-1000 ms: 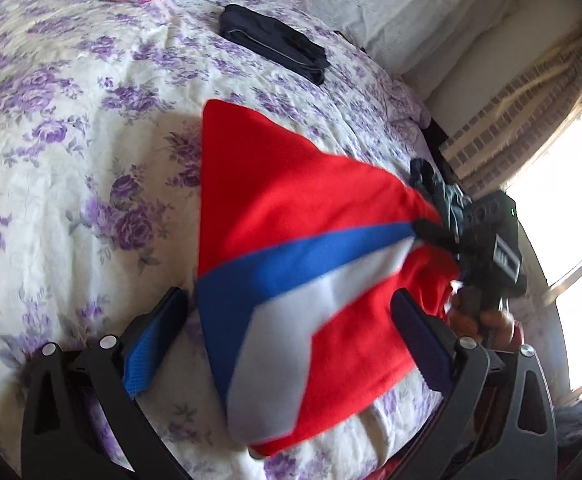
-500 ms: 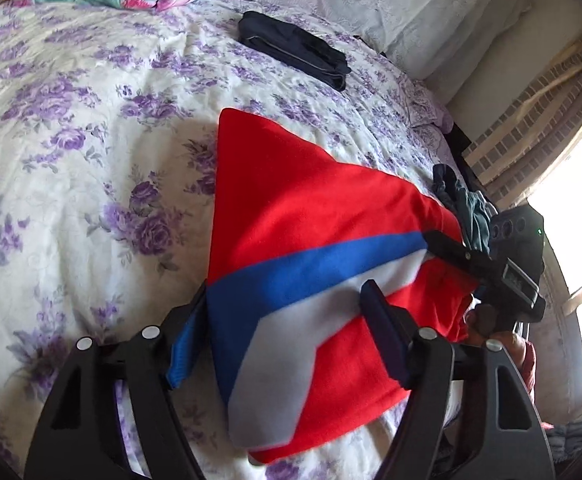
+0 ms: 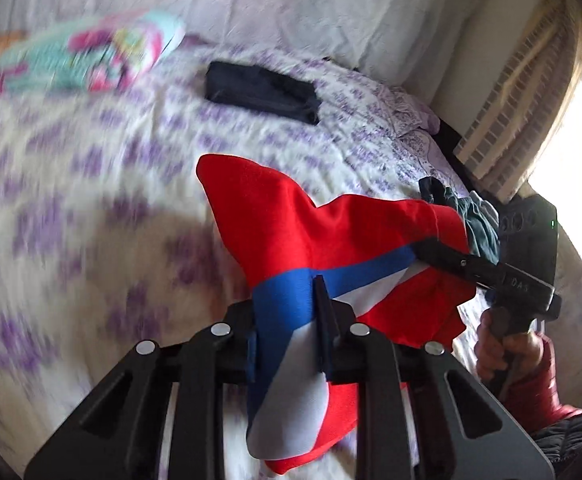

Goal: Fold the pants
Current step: 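Grasp the folded red bundle with the right tool and lift it, then carry the red bundle with the right tool onto the black garment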

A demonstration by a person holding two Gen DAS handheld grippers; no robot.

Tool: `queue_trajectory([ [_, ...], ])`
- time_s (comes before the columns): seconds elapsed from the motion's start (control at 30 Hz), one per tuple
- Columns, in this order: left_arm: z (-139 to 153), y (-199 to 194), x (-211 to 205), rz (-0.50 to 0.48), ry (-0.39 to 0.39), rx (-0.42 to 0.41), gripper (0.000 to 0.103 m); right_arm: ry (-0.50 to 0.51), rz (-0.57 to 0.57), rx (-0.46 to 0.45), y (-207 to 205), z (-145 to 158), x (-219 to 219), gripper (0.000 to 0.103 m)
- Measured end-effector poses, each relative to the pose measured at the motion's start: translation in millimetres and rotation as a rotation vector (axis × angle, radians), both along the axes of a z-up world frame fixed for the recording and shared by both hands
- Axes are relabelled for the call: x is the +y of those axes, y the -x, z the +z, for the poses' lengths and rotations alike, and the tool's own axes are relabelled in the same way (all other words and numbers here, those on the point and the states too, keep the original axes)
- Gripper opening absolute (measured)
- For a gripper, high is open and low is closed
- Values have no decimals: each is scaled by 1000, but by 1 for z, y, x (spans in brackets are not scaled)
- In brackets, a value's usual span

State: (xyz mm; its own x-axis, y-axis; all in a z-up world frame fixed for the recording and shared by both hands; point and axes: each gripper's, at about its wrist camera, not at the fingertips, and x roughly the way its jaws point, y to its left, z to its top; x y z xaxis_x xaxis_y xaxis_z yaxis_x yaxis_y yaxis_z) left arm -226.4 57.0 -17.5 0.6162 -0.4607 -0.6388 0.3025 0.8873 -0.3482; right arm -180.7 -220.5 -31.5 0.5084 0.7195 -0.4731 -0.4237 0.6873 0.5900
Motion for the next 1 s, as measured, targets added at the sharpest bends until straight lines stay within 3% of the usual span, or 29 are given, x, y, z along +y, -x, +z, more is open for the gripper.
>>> queue_trajectory([
  [0.23, 32, -100, -14, -47, -53, -38, 21, 27, -69, -40, -77, 37, -22, 44],
  [0.7, 68, -327, -30, 26, -104, -104, 21, 131, -160, -152, -303, 89, -19, 44],
  [0.87, 70, -412, -29, 57, -68, -103, 21, 139, -225, -180, -380, 86, -20, 44],
  [1.0, 50, -455, -36, 92, -90, -93, 27, 157, -277, -145, -431, 61, -20, 44],
])
